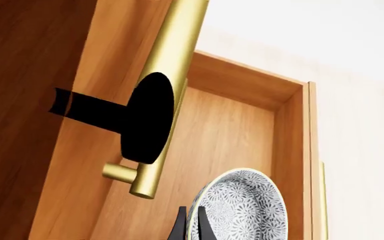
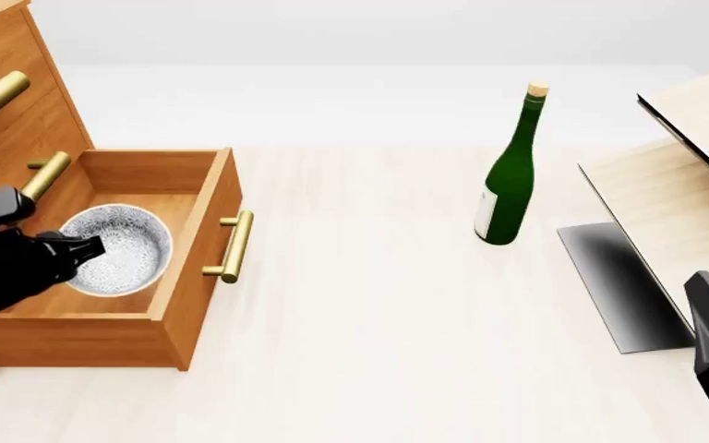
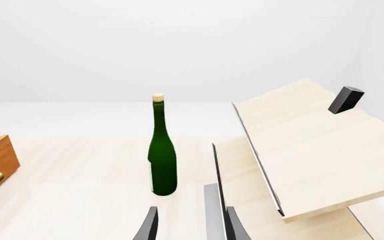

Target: Put the bowl in the bottom drawer of the cabinet and close it.

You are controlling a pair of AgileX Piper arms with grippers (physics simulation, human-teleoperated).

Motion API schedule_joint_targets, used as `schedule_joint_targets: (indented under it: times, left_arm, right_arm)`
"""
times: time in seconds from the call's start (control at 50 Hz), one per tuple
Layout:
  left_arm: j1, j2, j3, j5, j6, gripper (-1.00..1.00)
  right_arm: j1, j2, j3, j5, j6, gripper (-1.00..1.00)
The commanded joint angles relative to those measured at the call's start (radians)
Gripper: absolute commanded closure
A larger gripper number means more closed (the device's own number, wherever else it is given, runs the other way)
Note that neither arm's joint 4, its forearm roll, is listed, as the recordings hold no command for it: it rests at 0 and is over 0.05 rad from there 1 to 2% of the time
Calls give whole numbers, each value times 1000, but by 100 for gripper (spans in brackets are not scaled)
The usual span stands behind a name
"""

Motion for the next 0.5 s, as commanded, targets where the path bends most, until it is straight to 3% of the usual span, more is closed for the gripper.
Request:
schedule_joint_targets:
  times: [0.02, 0.48, 0.5]
  left_arm:
    - [5, 19, 3, -17, 0, 100]
    - [36, 22, 20, -22, 0, 100]
    - [36, 23, 19, -21, 0, -100]
  right_arm:
    - [0, 0, 0, 0, 0, -100]
    - [0, 0, 0, 0, 0, -100]
    - [0, 0, 0, 0, 0, -100]
